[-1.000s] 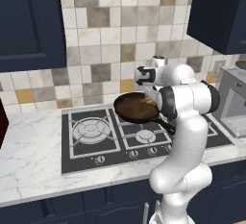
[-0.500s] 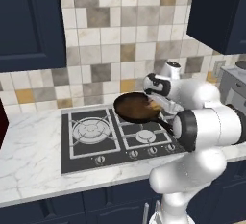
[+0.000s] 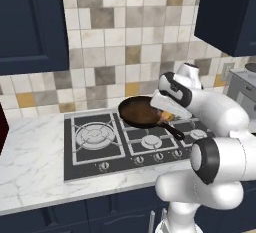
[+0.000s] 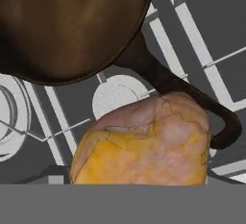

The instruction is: Take the chicken drumsticks from the pan and place one on each plate on the dining counter.

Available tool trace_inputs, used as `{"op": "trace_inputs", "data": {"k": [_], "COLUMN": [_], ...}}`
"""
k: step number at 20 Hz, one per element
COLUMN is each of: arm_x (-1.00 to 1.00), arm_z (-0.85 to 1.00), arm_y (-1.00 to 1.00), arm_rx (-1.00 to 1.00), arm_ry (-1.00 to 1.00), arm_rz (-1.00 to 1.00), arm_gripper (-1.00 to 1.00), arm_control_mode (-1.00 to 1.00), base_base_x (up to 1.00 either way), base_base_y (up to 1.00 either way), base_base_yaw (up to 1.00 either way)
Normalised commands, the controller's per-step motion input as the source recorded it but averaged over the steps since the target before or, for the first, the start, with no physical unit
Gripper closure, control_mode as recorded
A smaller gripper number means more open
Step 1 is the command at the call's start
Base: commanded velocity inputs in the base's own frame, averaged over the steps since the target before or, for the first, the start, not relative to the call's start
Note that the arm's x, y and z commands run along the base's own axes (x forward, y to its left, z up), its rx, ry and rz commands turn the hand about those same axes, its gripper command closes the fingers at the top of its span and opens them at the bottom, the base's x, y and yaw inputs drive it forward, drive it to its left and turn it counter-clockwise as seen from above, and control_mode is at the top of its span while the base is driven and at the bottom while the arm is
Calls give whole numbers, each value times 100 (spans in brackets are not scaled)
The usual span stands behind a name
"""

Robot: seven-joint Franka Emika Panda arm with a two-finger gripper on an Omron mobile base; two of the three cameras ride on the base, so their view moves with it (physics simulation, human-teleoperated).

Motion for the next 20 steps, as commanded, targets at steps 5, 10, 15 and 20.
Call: {"op": "trace_inputs", "data": {"k": [5,10,15,20], "arm_x": [-19,-2,0,0], "arm_z": [4,0,0,0], "arm_y": [0,0,0,0], "arm_rx": [-7,0,0,0], "arm_ry": [17,0,0,0], "arm_rz": [16,0,0,0], "arm_gripper": [100,100,100,100], "arm_control_mode": [-100,100,100,100], "base_base_x": [0,-7,-77,-44], "base_base_y": [0,0,1,2], "base_base_yaw": [0,1,21,93]}}
